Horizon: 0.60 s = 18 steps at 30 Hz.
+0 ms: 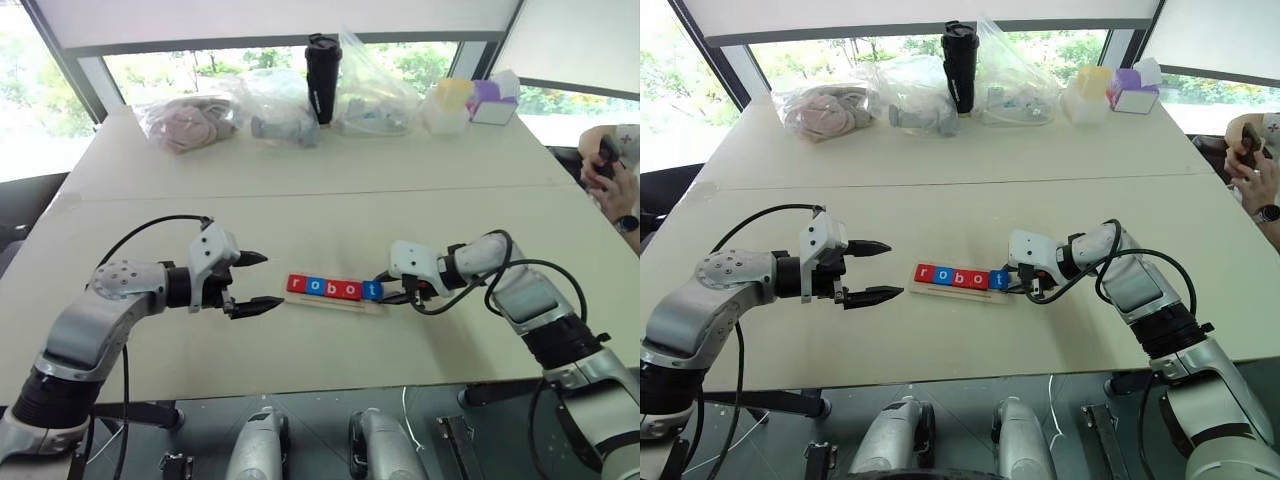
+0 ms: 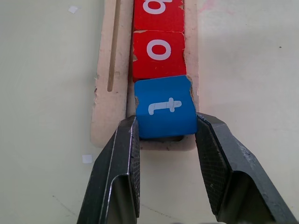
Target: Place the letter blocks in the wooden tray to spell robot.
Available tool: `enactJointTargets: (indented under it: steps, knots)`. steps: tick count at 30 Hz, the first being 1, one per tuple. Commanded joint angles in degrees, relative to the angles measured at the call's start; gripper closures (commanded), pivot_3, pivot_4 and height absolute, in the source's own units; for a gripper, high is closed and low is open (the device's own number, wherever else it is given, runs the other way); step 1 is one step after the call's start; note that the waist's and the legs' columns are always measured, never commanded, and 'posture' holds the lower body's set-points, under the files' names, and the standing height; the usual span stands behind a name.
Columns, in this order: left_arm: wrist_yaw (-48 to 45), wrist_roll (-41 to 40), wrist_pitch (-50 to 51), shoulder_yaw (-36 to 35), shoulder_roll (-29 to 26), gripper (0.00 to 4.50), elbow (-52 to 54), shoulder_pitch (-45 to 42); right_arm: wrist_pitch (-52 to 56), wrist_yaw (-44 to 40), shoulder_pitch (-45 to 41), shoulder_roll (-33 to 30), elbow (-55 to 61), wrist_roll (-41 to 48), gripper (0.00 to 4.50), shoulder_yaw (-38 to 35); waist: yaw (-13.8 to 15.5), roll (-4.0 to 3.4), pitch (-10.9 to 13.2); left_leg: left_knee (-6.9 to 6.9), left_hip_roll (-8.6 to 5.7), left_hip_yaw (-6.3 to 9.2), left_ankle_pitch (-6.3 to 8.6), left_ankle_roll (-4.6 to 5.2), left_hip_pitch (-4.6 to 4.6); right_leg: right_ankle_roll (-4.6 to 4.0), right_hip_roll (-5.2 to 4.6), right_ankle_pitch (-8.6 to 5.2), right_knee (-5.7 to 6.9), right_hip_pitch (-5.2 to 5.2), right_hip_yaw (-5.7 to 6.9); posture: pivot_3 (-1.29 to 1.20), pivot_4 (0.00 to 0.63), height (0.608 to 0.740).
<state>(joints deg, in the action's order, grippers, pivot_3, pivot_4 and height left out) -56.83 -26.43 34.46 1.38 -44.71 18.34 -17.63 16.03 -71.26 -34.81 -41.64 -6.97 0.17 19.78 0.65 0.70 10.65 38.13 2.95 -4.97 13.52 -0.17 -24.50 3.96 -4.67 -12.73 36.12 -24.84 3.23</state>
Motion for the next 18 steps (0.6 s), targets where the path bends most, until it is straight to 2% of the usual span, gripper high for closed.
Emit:
enactJointTargets:
  steps: [1, 13, 18]
  knots:
    - [0.3, 0.0, -1.1, -0.4, 0.1, 0.00, 1.6, -0.1, 0.6, -0.8, -0.3, -1.3, 2.3, -0.1, 3.38, -0.9, 0.0, 0.00, 0.0, 0.00, 0.00, 0.00, 0.00, 0.00, 0.00, 0.00, 0.00, 0.00, 0.00, 0.00, 0.00, 0.00, 0.150, 0.740]
    - [0.2, 1.1, -1.8, 0.3, 0.7, 0.00, 1.0, -0.4, 3.7, -1.8, -0.5, -0.5, 3.7, 0.9, 3.38, -0.9, -0.1, 0.00, 0.0, 0.00, 0.00, 0.00, 0.00, 0.00, 0.00, 0.00, 0.00, 0.00, 0.00, -0.01, 0.00, 0.00, 0.150, 0.740]
    - [0.3, 1.5, -2.2, 0.3, 0.8, 0.00, 0.8, -0.3, 4.1, -1.4, -1.5, 0.4, 2.5, 0.9, 0.89, -1.2, -0.1, 0.00, 0.0, 0.00, 0.00, 0.01, 0.00, 0.00, 0.00, 0.00, 0.00, 0.00, 0.00, -0.01, 0.00, 0.00, 0.150, 0.740]
